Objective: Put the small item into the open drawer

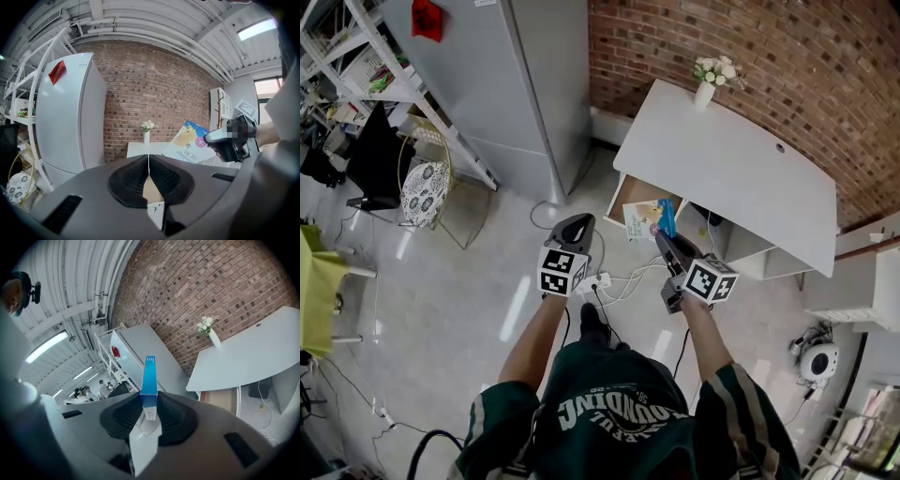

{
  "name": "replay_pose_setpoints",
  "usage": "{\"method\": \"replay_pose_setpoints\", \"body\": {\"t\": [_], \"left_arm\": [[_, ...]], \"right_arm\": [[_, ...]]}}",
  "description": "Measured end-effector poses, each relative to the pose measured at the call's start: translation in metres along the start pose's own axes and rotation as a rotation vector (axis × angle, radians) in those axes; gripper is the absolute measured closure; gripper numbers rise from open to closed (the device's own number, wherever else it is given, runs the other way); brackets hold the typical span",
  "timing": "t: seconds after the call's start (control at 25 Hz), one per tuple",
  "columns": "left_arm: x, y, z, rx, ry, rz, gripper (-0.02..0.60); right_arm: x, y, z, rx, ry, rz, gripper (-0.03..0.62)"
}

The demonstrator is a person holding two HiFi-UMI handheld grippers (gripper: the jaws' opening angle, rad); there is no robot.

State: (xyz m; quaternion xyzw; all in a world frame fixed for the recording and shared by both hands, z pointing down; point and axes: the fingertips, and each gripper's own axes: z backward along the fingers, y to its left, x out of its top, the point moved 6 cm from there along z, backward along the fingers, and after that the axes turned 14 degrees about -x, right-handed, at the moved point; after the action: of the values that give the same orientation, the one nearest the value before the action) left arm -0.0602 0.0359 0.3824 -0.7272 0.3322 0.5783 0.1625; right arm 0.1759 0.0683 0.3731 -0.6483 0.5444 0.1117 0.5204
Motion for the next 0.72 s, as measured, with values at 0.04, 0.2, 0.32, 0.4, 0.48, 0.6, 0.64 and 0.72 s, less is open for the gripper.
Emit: {"method": "replay_pose_setpoints", "body": {"t": [0.04, 0.2, 0.32, 0.4, 0.48, 0.6, 0.64, 0.72], "left_arm": [[0.001, 0.006, -0.002, -0.003, 0.001, 0.001, 0.563], [0.004, 0.027, -0.012, -0.017, 0.007, 0.007, 0.563], [0.004, 0.041, -0.018, -0.029, 0.011, 0.009, 0.563], [0.002, 0.05, -0.021, -0.038, 0.014, 0.012, 0.563], [0.0, 0.059, -0.023, -0.045, 0.019, 0.015, 0.563], [-0.003, 0.073, -0.025, -0.058, 0.021, 0.022, 0.563], [-0.004, 0.078, -0.025, -0.062, 0.02, 0.025, 0.563], [-0.006, 0.086, -0.025, -0.07, 0.023, 0.029, 0.563]], "right_arm": [[0.002, 0.001, -0.006, -0.002, 0.0, 0.0, 0.485], [0.008, 0.005, -0.026, -0.017, 0.007, -0.004, 0.485], [0.009, 0.005, -0.041, -0.03, 0.013, -0.006, 0.485], [0.009, 0.006, -0.051, -0.041, 0.018, -0.007, 0.485], [0.008, 0.006, -0.061, -0.052, 0.025, -0.009, 0.485], [0.004, 0.008, -0.076, -0.07, 0.035, -0.01, 0.485], [0.003, 0.009, -0.08, -0.075, 0.038, -0.011, 0.485], [0.0, 0.011, -0.087, -0.086, 0.041, -0.017, 0.485]]}}
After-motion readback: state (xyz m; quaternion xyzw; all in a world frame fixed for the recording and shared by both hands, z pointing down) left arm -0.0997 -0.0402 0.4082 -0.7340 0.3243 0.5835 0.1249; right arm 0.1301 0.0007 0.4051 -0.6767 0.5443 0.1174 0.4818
